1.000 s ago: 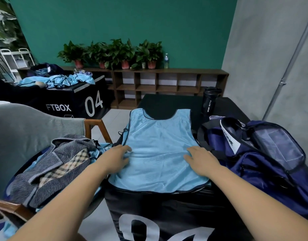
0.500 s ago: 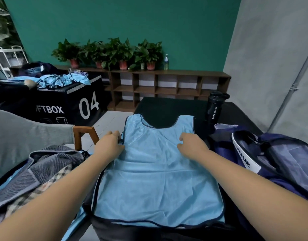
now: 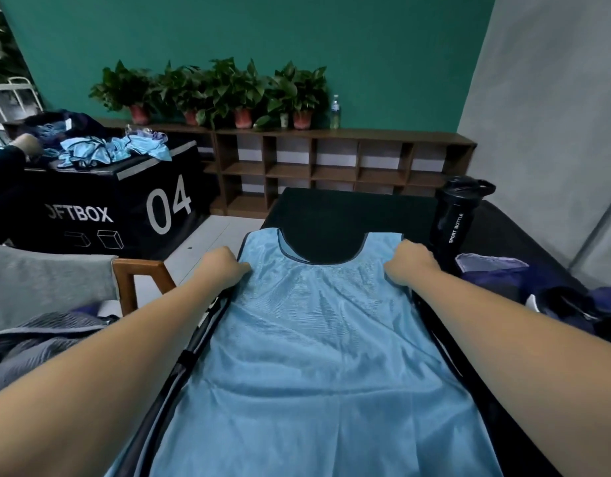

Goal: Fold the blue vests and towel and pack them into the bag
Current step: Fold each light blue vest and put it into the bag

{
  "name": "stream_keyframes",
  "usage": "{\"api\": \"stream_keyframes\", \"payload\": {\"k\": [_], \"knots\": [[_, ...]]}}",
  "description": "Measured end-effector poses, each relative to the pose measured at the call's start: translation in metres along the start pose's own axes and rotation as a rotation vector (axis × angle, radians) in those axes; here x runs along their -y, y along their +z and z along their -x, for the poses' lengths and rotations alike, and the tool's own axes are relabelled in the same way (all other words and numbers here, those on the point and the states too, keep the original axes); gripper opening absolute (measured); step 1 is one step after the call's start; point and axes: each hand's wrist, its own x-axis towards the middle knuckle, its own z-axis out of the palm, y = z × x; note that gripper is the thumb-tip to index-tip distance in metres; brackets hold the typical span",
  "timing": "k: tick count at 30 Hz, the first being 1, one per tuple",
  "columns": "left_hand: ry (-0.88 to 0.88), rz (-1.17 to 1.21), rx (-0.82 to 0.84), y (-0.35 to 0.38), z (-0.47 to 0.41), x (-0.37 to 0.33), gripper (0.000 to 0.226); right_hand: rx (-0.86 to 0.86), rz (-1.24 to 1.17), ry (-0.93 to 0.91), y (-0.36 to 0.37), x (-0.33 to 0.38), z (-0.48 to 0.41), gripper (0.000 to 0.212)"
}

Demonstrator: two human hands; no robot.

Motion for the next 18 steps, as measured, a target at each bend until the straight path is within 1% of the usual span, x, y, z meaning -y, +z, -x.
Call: {"api": "stream_keyframes", "payload": {"k": [2, 4, 5, 7, 9, 13, 15, 16, 17, 18], "knots": [[-0.044, 0.047, 0.009, 0.004, -0.018, -0.002, 0.042, 0.005, -0.052, 0.053, 0.003, -0.007, -0.018, 0.036], [-0.09, 0.118, 0.02, 0.007, -0.031, -0.003, 0.036, 0.003, -0.105, 0.083, 0.007, -0.013, -0.033, 0.022], [-0.117, 0.17, 0.022, 0.008, -0.038, -0.004, 0.031, -0.001, -0.126, 0.098, 0.009, -0.015, -0.04, 0.019], [-0.149, 0.293, 0.019, 0.009, -0.052, -0.006, 0.021, -0.011, -0.158, 0.132, 0.011, -0.019, -0.053, 0.02], [-0.155, 0.415, 0.012, 0.011, -0.062, -0.009, 0.021, -0.026, -0.189, 0.159, 0.012, -0.021, -0.061, 0.022], [-0.15, 0.565, 0.015, 0.019, -0.079, -0.015, 0.02, -0.109, -0.213, 0.159, 0.011, -0.025, -0.079, 0.01], [-0.158, 0.55, 0.038, 0.023, -0.084, -0.014, 0.022, -0.135, -0.191, 0.164, 0.011, -0.026, -0.085, 0.005], [-0.162, 0.512, 0.047, 0.024, -0.085, -0.014, 0.026, -0.136, -0.185, 0.169, 0.012, -0.026, -0.086, 0.004], [-0.159, 0.465, 0.048, 0.025, -0.087, -0.015, 0.032, -0.138, -0.191, 0.17, 0.014, -0.025, -0.089, 0.007], [-0.144, 0.404, 0.042, 0.026, -0.088, -0.017, 0.036, -0.144, -0.205, 0.168, 0.017, -0.023, -0.093, 0.016]]}}
